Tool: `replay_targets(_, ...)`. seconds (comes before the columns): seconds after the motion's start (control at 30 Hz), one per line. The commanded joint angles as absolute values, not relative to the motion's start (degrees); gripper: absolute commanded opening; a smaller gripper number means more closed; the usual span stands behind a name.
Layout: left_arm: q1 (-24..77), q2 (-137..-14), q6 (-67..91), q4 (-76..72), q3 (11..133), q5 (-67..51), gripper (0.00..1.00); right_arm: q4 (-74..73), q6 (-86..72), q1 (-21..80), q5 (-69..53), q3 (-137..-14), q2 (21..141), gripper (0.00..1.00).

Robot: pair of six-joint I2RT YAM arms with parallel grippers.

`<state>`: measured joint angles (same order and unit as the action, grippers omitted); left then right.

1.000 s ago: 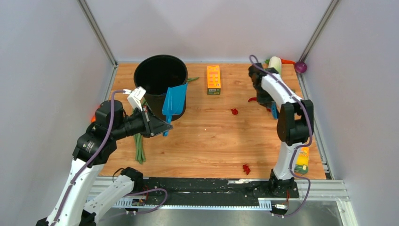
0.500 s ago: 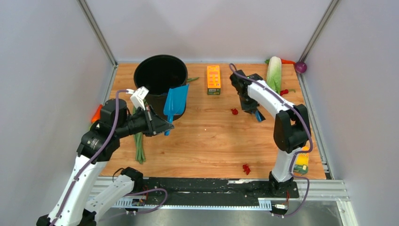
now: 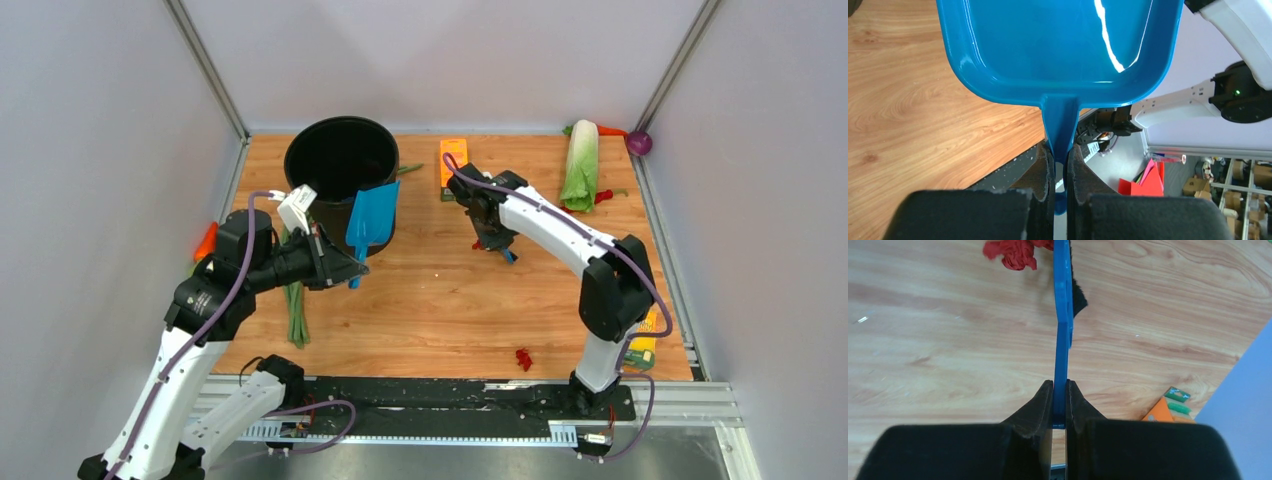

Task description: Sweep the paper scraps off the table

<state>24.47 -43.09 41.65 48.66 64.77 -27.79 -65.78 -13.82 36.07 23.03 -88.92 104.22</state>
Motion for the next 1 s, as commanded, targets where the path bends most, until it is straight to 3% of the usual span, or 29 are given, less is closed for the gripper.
replay_targets(0.0, 24.7, -41.93, 40.96, 49.92, 66.09, -26.37, 0.0, -66.36, -14.15, 40.69, 18.72, -90.09, 96.08, 0.0)
replay_targets(0.17, 24.7, -41.48, 41.4, 50.54, 65.39, -26.45, 0.0, -66.53, -15.2, 41.57, 13.37, -88.42, 88.78, 0.0)
replay_targets(0.33, 24.7, -43.67, 40.61, 50.97, 65.56, -26.81, 0.0, -66.8, -16.26, 41.49, 21.77, -88.68, 85.26, 0.0)
replay_targets(0.47, 24.7, -46.31, 38.59, 51.85, 67.05, -26.81, 0.0, -67.15, -13.45, 40.78, 28.99, -89.73, 88.23, 0.0)
replay_targets(0.73, 24.7, -47.9, 37.61, 53.26, 68.65, -25.23, 0.0, -61.09, -10.1, 40.43, 29.61, -89.12, 94.99, 0.0)
replay_targets(0.97, 24.7, -47.19, 38.76, 52.64, 67.15, -25.14, 0.0, -58.54, -10.46, 42.1, 22.86, -89.65, 103.27, 0.0)
